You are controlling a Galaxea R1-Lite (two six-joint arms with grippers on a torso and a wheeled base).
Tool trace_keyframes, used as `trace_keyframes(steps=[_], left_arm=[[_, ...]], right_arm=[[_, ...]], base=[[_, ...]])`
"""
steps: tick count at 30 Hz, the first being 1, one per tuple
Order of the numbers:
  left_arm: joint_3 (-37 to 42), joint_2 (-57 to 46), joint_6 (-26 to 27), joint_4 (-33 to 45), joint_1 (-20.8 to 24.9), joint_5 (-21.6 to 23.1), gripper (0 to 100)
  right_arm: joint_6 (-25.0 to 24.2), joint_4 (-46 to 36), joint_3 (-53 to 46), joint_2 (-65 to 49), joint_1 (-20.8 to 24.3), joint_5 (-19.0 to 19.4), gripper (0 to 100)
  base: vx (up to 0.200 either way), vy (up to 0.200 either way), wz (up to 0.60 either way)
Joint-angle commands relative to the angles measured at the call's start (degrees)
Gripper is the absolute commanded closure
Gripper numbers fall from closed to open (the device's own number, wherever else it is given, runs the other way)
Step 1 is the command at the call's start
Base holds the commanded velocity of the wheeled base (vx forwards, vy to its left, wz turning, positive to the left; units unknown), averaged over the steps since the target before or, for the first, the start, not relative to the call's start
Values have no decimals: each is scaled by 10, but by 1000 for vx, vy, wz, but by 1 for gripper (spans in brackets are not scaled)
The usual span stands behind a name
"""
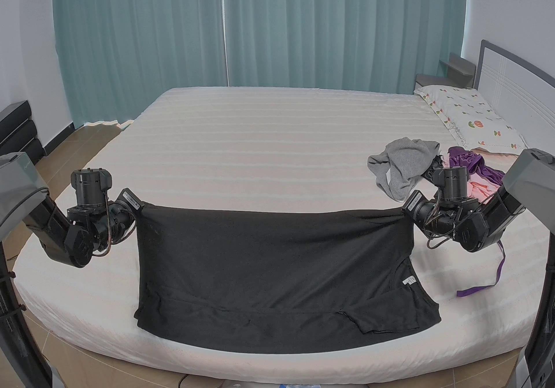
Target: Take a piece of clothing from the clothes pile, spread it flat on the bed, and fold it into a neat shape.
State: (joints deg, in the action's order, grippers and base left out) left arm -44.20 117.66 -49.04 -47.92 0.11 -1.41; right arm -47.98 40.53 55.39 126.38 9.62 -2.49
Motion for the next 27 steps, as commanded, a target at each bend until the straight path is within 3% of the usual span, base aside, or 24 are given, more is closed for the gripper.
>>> trace_keyframes(steps=[1, 16, 27], left_arm=[[-8, 21, -1, -2, -2, 0, 100], [-22, 49, -4, -2, -13, 7, 100], [26, 35, 18, 5, -13, 7, 100]], right_arm=[[1, 1, 0, 4, 2, 1, 100], [-4, 2, 2, 9, 0, 4, 100], [8, -27, -89, -43, 1, 20, 100]], base=[[0, 0, 0], [0, 0, 0], [0, 0, 0]])
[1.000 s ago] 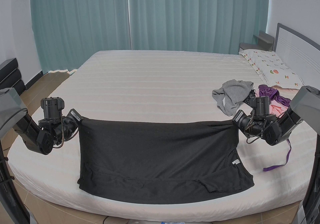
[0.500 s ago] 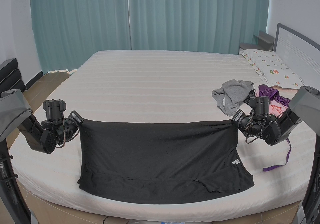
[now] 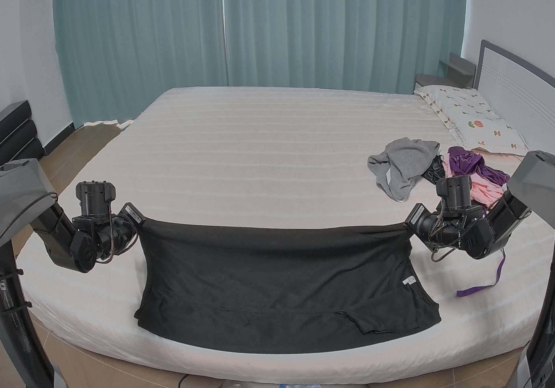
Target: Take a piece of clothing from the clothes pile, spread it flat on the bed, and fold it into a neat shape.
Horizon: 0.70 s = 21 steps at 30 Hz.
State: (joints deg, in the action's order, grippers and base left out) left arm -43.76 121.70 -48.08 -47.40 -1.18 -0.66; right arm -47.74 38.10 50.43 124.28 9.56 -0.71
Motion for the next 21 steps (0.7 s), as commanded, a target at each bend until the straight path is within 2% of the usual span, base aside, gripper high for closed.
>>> trace_keyframes(steps=[1, 7, 21], left_arm=[[22, -5, 8, 0, 0, 0, 100], [61, 4, 41, 19, 0, 0, 100], [96, 42, 47, 25, 3, 1, 100]], right_arm=[[5, -3, -39, -22, 2, 2, 100], [19, 2, -104, -14, 4, 16, 100], [46, 1, -138, 18, 12, 24, 100]], base=[[0, 0, 0], [0, 0, 0], [0, 0, 0]])
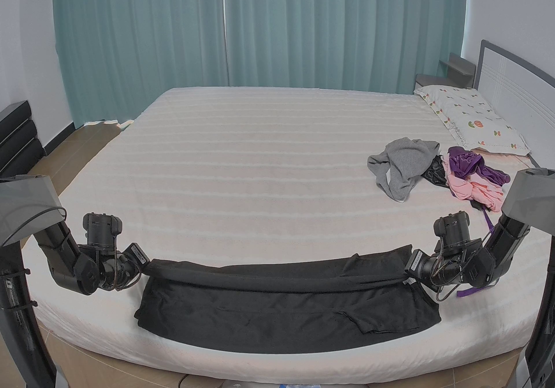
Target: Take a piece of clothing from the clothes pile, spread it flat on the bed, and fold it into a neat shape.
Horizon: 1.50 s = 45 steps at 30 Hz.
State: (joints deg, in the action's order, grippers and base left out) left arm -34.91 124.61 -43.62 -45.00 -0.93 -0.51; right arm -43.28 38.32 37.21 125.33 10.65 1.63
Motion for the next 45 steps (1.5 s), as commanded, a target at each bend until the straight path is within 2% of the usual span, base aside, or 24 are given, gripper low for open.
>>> trace_keyframes(steps=[1, 2, 3, 4, 5, 11, 17, 24, 28, 35, 36, 45], left_arm=[[12, 13, 10, 3, 1, 0, 100], [13, 13, 15, 6, 1, 0, 100], [16, 12, 22, 9, 2, 1, 0], [16, 12, 23, 11, 2, 1, 0], [16, 12, 23, 11, 2, 1, 0], [13, 4, 24, 12, 1, 1, 0], [-14, -5, 22, 13, 0, 1, 0], [-74, 42, 19, 14, 4, 2, 0], [-93, 78, 19, 13, 12, 2, 0], [-107, 94, 20, 12, 25, 2, 0], [-108, 97, 20, 12, 27, 2, 100], [-111, 96, 8, 9, 16, -2, 100]], right_arm=[[1, -2, -6, 9, 1, 1, 100], [2, -3, -6, 11, 1, 1, 100], [2, -2, -7, 15, 2, 1, 100], [3, -1, -8, 17, 2, 1, 100], [3, -1, -8, 17, 2, 1, 0], [3, 0, -6, -14, -6, 5, 0], [0, 1, 1, -68, -35, 66, 0], [5, 40, 1, -30, -62, 110, 0], [5, 75, 1, -2, -68, 114, 0], [5, 77, 1, 0, -64, 115, 0], [5, 77, 1, 1, -63, 115, 0], [3, 77, 0, 4, -63, 114, 0]], base=[[0, 0, 0], [0, 0, 0], [0, 0, 0], [0, 0, 0], [0, 0, 0], [0, 0, 0], [0, 0, 0], [0, 0, 0], [0, 0, 0], [0, 0, 0], [0, 0, 0], [0, 0, 0]])
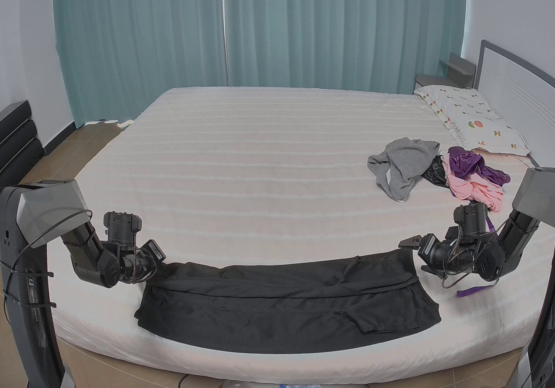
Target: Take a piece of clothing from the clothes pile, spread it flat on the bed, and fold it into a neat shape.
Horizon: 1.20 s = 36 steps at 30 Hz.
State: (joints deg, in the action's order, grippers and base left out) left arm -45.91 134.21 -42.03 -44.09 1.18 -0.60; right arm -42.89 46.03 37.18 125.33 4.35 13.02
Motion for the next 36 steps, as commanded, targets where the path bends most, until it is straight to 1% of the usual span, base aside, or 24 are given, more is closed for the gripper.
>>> trace_keyframes(steps=[1, 3, 12, 22, 34, 36], left_arm=[[-1, -6, -32, 1, -7, -5, 100], [-1, -17, -49, 2, -8, -5, 100], [4, -29, -53, 0, -33, -7, 100], [-6, -14, -53, -8, -32, -5, 100], [2, -18, -54, -7, -33, 1, 100], [3, -17, -55, -7, -32, 1, 100]], right_arm=[[-2, 0, -1, 4, 0, -1, 0], [-3, 0, -2, 4, 0, -1, 0], [-3, 0, -1, 4, -2, -2, 0], [-3, 0, 3, 25, 5, -6, 0], [-3, 0, 37, 50, 4, -8, 0], [-3, -1, 53, 63, 2, -18, 0]], base=[[0, 0, 0], [0, 0, 0], [0, 0, 0], [0, 0, 0], [0, 0, 0], [0, 0, 0]])
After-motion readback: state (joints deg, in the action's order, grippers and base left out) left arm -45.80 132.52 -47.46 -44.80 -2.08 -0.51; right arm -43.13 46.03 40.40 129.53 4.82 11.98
